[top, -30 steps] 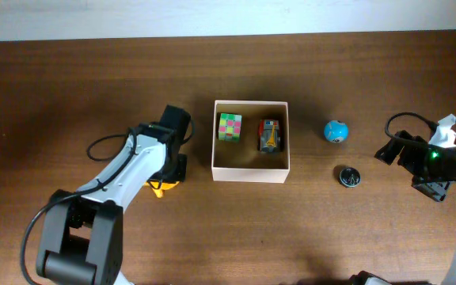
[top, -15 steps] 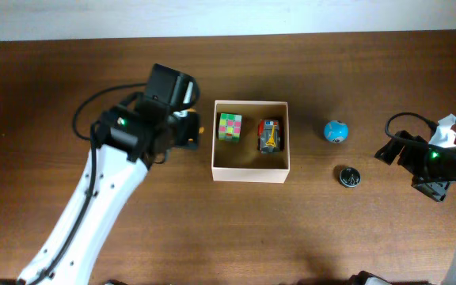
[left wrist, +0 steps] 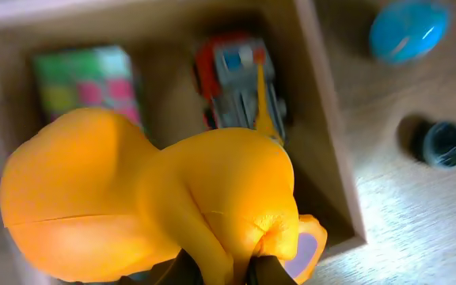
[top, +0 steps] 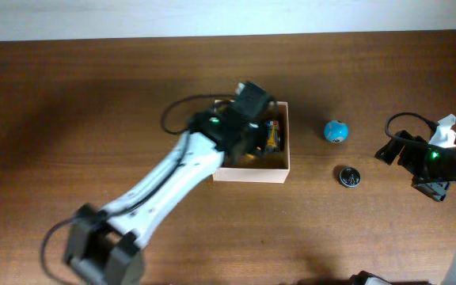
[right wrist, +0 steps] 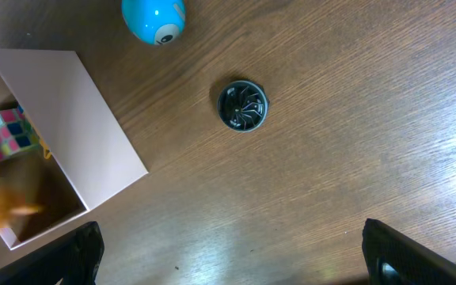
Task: Pack container
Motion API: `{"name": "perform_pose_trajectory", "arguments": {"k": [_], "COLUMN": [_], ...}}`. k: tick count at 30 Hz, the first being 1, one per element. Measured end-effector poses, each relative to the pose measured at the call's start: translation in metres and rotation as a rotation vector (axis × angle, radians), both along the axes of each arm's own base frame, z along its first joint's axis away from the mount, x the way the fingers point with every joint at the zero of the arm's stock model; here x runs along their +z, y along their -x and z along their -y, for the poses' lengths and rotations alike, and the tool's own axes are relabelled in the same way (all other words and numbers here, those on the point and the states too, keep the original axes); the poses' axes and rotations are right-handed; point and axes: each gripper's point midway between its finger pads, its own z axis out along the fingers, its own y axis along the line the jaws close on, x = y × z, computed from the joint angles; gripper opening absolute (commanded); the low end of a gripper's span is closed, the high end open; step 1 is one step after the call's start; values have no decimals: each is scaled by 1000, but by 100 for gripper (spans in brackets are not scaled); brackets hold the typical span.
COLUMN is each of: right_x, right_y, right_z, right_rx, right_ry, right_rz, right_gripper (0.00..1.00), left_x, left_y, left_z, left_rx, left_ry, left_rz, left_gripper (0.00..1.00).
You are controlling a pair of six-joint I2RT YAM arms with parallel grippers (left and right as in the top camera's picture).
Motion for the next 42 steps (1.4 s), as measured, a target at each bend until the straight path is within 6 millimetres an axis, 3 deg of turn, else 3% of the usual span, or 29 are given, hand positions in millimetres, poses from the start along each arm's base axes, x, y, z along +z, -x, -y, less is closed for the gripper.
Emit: {"name": "perform_pose_trajectory", "arguments": {"k": [5, 9, 12, 13, 18, 19, 23, 25, 27, 32, 35, 42], "right_x": [0, 0, 0, 0, 0, 0, 0, 0, 0, 0, 0, -9], "right_y": [0, 0, 0, 0, 0, 0, 0, 0, 0, 0, -2, -24], "right_z": [0, 0, 0, 0, 0, 0, 0, 0, 0, 0, -5, -34], "right_rx": [0, 0, 1, 1, 1, 0, 0, 0, 1, 2, 44, 249], "right_ry": [0, 0, 0, 0, 0, 0, 0, 0, 0, 0, 10, 114], "right_rz": [0, 0, 0, 0, -1, 0, -1, -1, -1, 0, 8, 10], "right_gripper": [99, 99, 99, 99, 99, 99, 99, 99, 99, 99, 99, 99], "left_x": [-47, -65, -64, -62, -31, -20, 19, 41, 63, 110, 128, 134], "left_y": [5, 5, 6, 7, 5, 4, 2, 1, 1, 1, 1, -8], "left_z": [6, 5, 4, 4, 5, 6, 7, 4, -3, -43, -83, -191], "left_rx": [28, 41, 53, 54, 59, 58, 42, 32, 32, 92, 165, 377], "left_ry": [-50, -74, -76, -79, -80, -77, -67, -67, -79, -158, -208, -321], "left_rz": [-98, -132, -141, -145, -150, -145, -116, -86, -47, 62, 83, 14], "left_gripper": [4, 38, 55, 56, 59, 68, 78, 93, 99, 99, 99, 99]}}
